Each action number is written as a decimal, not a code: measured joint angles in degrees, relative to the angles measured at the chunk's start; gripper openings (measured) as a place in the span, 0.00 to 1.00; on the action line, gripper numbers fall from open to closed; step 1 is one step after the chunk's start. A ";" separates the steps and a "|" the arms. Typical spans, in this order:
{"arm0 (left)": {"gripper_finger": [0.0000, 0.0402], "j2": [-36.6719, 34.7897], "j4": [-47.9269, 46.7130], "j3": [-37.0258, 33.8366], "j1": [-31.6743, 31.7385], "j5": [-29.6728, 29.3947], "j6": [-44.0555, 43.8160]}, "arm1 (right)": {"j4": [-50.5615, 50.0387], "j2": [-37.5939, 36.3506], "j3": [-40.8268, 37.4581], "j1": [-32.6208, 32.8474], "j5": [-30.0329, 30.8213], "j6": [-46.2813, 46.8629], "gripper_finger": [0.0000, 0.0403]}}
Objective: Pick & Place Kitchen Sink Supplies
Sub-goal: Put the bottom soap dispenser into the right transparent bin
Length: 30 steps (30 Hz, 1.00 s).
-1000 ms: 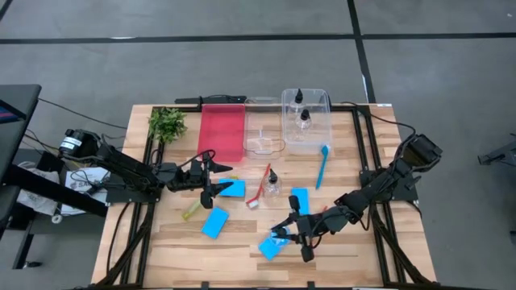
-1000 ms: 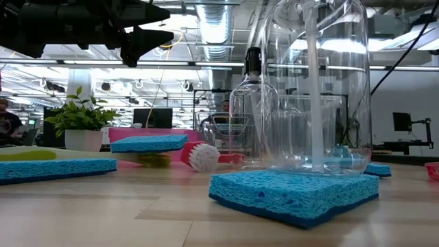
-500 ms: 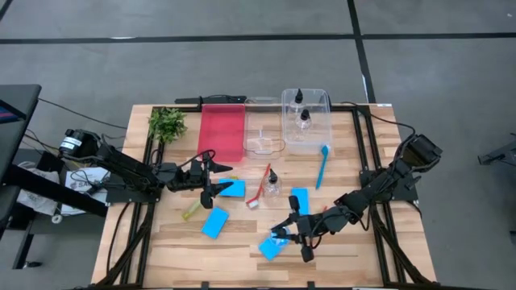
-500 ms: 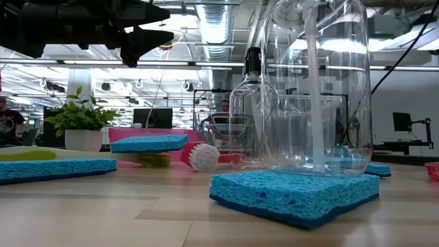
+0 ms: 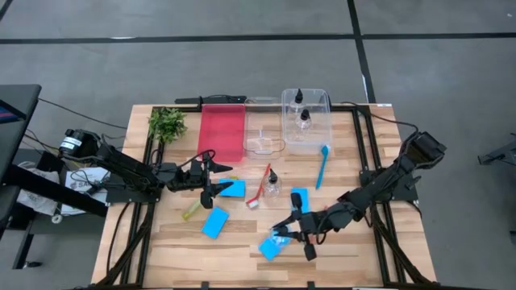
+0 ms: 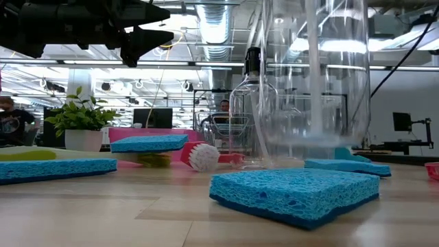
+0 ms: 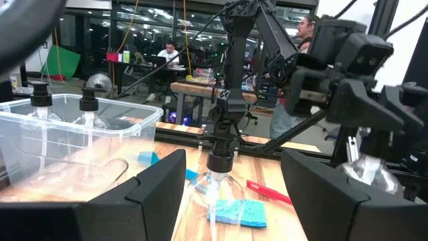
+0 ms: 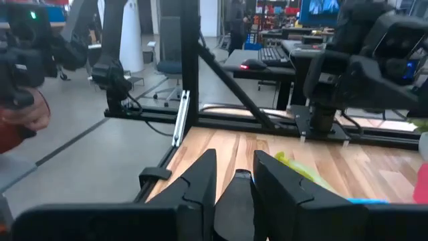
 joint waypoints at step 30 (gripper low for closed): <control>0.62 0.00 0.00 0.00 0.00 -0.02 -0.01 | -17.18 -27.28 0.00 -5.25 1.34 -2.81 0.19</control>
